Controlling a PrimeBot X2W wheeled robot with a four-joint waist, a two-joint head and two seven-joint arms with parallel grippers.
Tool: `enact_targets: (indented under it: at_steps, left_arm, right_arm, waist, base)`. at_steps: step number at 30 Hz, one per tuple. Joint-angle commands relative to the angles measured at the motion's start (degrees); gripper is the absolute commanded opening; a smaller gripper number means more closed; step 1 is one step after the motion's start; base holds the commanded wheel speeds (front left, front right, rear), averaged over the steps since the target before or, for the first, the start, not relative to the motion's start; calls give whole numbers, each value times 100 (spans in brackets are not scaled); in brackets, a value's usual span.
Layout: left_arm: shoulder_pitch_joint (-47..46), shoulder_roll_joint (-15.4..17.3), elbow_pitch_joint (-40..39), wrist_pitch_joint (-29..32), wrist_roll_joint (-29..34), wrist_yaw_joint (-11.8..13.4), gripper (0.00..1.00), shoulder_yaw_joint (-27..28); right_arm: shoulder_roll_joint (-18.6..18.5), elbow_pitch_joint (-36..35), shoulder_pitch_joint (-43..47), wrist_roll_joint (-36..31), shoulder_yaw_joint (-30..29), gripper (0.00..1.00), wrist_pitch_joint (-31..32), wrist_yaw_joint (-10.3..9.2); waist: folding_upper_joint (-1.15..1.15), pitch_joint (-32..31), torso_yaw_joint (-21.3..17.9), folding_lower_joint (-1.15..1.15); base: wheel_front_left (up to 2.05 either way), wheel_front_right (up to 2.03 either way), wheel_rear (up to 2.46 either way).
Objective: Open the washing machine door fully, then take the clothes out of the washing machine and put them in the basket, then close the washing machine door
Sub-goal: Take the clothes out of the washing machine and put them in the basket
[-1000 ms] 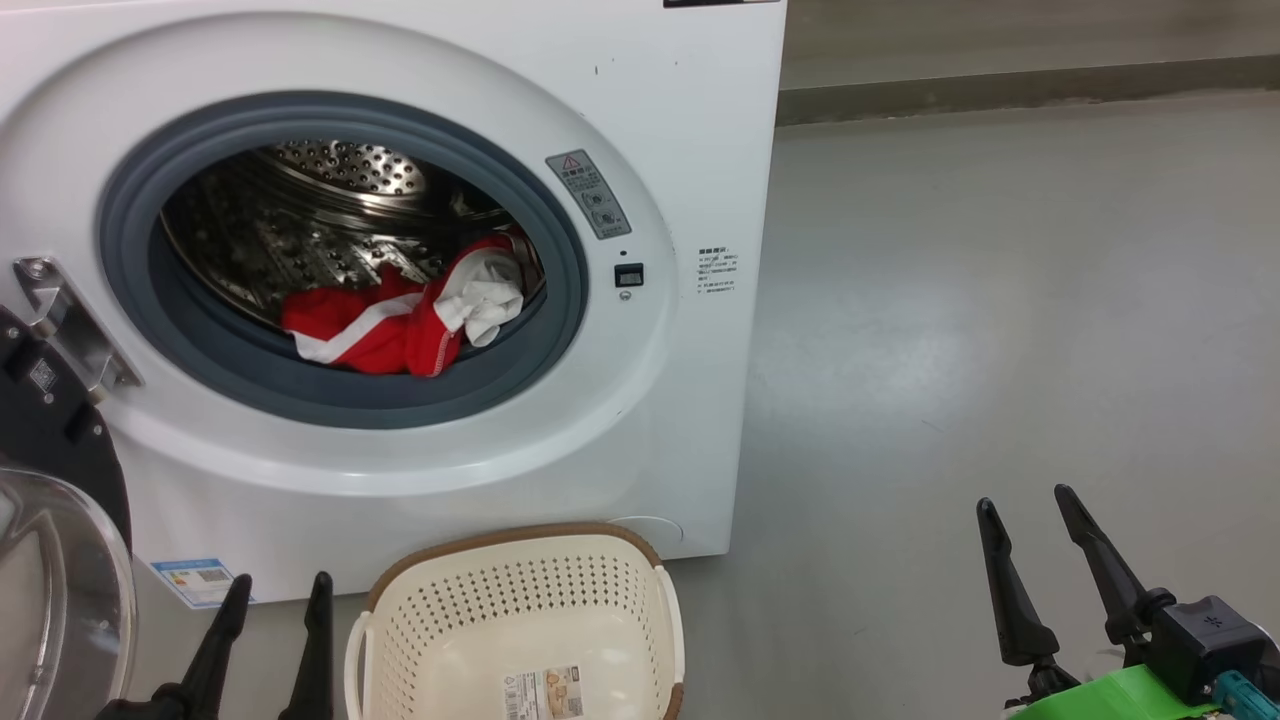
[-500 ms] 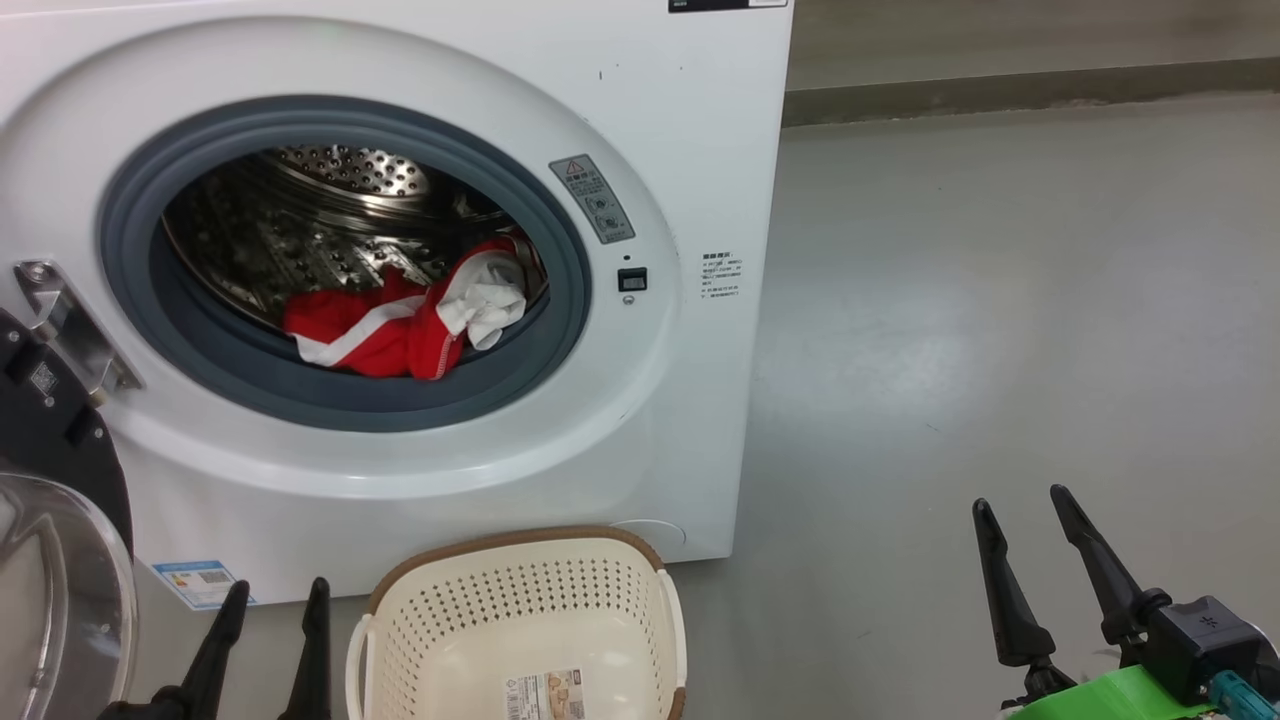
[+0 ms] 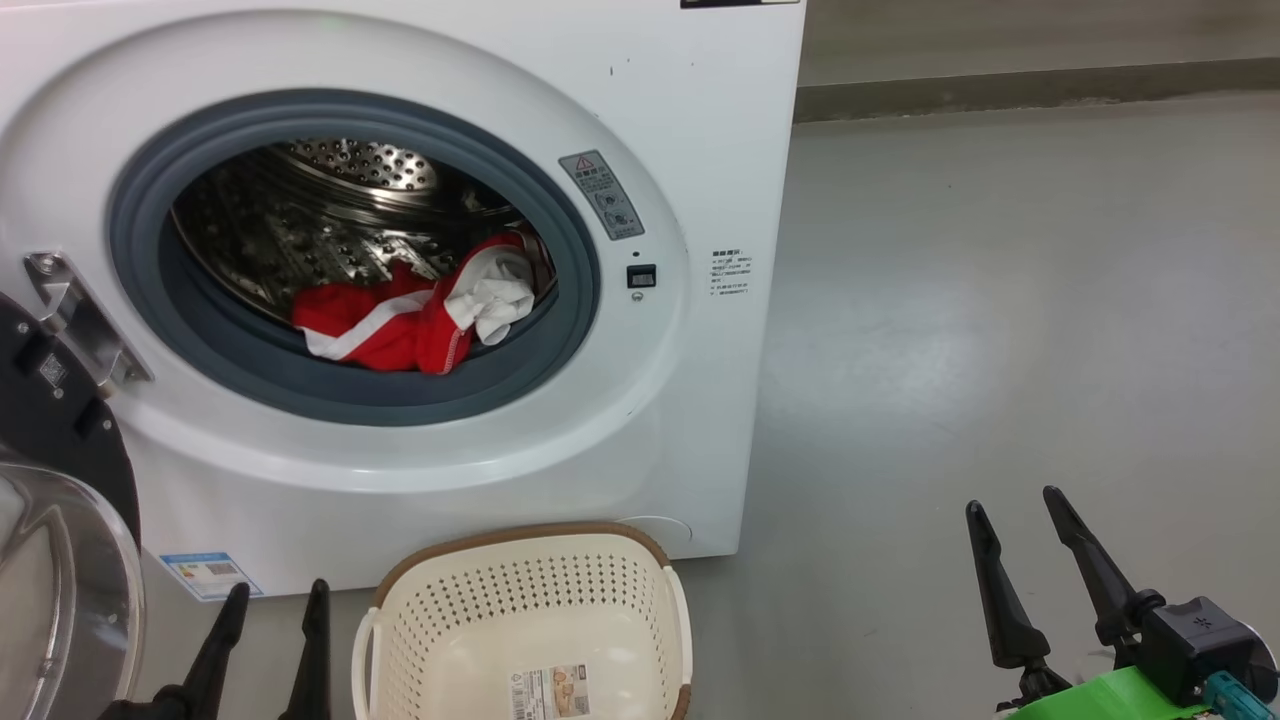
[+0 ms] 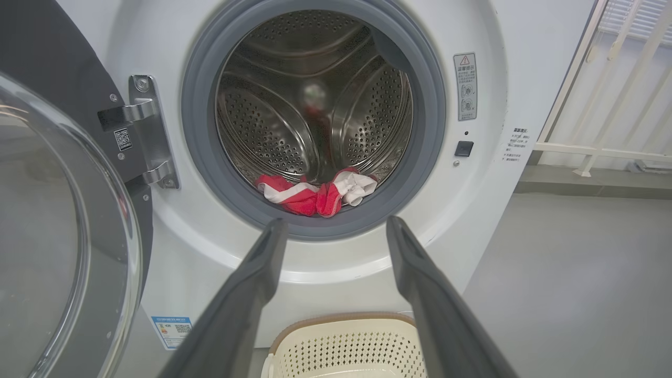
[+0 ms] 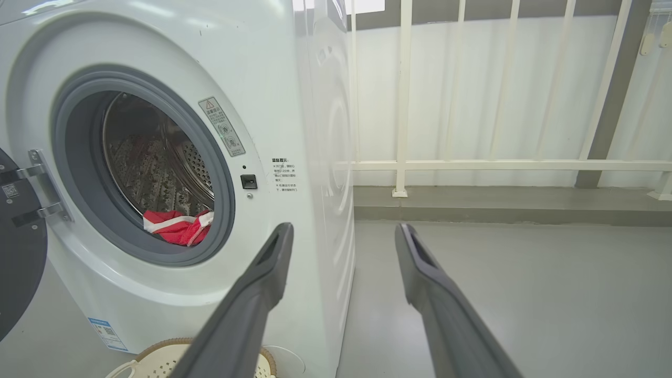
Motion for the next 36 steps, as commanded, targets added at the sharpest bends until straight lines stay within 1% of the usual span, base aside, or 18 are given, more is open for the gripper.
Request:
enact_targets:
  at_steps: [1,8,16,17,18,23,31,36]
  left_arm:
    - [-296,61,-96,-67,-32,29,100,185]
    - [-572,-4,-20,-68,-74,-16,100,154]
    - [-1025,21,-1,-69,-79,-68,100,139]
    - [-1216,7,35,-69,-66,-81,100,109]
    - [-1216,7,35,-69,-66,-81,100,109]
    - [-1801,-18,207,-69,-49,-97,100,113]
    - [-2776,-47,630,-68,58,52,100,141]
    - [-3500,-30,1015,-42,70,57,100,105]
  right_arm:
    - [-67,-129,-167,14,140,100,-37,26]
    - [-67,-95,-295,-26,253,100,-37,26]
    - [-67,-181,-513,-94,357,100,-37,26]
    - [-67,-202,-592,-110,369,100,-37,26]
    - [-67,-202,-592,-110,369,100,-37,26]
    - [-67,-325,-827,-117,458,100,-37,26]
    - [-67,-521,-1223,-104,600,100,-37,26]
    - [-67,-643,-1399,-60,668,100,-37,26]
  waist:
    - [0,10,29,0]
    - [0,118,160,0]
    - [0,548,240,0]
    - [0,709,253,0]
    - [0,709,253,0]
    - [0,1157,231,0]
    - [0,1844,124,0]
    - [0,2246,43,0]
  base:
    - [0,0,0]
    - [0,0,0]
    - [0,0,0]
    - [0,0,0]
    - [0,0,0]
    - [0,0,0]
    - [0,0,0]
    - [0,0,0]
